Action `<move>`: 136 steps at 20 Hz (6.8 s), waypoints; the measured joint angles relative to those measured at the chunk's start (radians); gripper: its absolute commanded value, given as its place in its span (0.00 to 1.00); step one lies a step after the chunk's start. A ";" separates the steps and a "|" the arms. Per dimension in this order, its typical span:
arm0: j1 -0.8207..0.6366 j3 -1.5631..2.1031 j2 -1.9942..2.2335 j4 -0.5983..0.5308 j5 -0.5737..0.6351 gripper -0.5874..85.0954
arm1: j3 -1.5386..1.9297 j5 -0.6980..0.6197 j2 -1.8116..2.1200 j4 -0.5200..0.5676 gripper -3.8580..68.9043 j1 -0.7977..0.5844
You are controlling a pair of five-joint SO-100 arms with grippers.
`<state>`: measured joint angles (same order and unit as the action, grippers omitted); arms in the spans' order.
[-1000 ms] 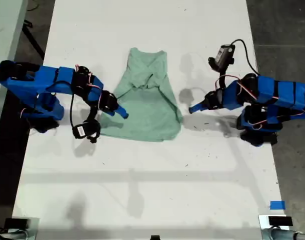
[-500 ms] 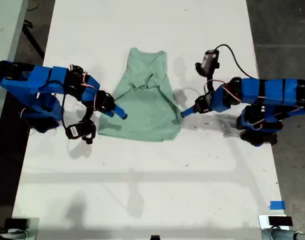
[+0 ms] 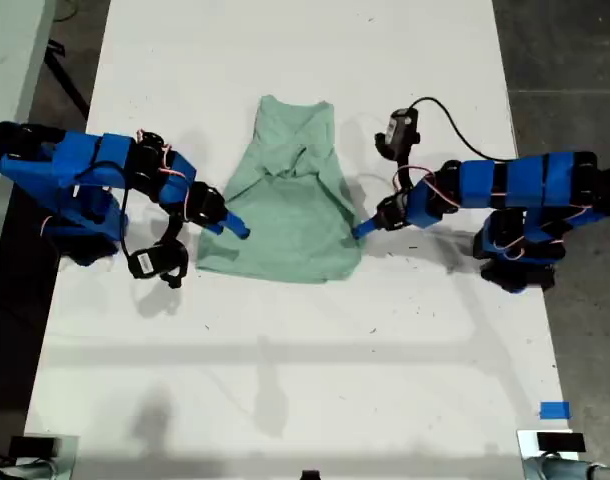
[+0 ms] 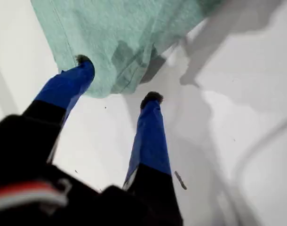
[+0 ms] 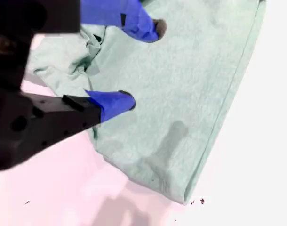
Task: Fold t-shirt
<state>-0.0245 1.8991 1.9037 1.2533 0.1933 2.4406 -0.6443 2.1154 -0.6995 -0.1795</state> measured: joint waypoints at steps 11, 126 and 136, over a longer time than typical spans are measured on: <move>-0.032 0.054 0.060 0.000 0.000 0.28 | -0.058 -0.061 -0.249 0.089 0.12 -0.018; -0.164 -0.798 -0.847 0.298 0.031 0.26 | -0.385 0.291 0.192 -0.548 0.22 0.009; 0.031 -0.426 -0.310 0.382 0.046 0.26 | -0.526 0.319 -0.170 -0.354 0.36 0.233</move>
<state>0.0061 1.4726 1.5938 1.6352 0.2393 1.9144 -0.3252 1.9451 -1.0538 0.0537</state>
